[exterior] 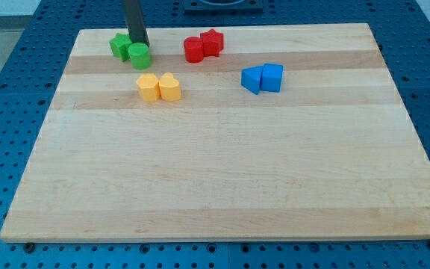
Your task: Separate the green star from the green circle
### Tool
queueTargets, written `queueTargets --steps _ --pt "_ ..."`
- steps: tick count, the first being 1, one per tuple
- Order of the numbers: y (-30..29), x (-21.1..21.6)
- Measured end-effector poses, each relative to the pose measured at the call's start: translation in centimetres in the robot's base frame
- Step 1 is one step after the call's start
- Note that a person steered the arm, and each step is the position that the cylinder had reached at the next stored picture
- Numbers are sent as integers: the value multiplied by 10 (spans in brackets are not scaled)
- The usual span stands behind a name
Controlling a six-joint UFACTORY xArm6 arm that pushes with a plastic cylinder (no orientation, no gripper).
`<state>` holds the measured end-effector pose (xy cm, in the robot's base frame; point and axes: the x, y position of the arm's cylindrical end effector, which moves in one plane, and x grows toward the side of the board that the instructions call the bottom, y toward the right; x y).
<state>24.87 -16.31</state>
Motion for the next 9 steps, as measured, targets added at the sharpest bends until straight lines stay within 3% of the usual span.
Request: queueTargets --steps 5,9 --pt "1 30" --pt "-20 29"
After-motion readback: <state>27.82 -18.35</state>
